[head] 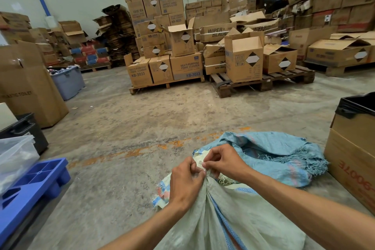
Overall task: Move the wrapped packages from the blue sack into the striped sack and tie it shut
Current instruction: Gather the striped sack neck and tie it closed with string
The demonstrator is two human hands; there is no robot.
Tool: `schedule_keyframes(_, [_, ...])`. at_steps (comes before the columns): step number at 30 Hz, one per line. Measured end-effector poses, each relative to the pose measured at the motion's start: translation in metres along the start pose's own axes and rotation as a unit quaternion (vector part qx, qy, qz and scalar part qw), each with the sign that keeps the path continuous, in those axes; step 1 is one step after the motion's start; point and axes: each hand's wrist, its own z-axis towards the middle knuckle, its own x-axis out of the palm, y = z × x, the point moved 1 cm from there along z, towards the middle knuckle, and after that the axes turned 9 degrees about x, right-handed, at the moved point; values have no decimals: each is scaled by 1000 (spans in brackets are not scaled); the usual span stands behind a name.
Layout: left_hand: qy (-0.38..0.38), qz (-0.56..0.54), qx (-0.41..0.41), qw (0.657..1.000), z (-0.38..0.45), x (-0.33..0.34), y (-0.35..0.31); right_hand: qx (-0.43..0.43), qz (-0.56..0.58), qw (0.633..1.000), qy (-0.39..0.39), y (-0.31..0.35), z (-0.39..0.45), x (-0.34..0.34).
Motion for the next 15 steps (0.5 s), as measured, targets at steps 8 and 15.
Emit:
schedule_keyframes(8, [8,83,92,992,4,0,12,-85,-187,977,61,10,1,-8])
schedule_keyframes(15, [10,72,98,993,5,1,16,-110,-306,941,91,12,-2,-9])
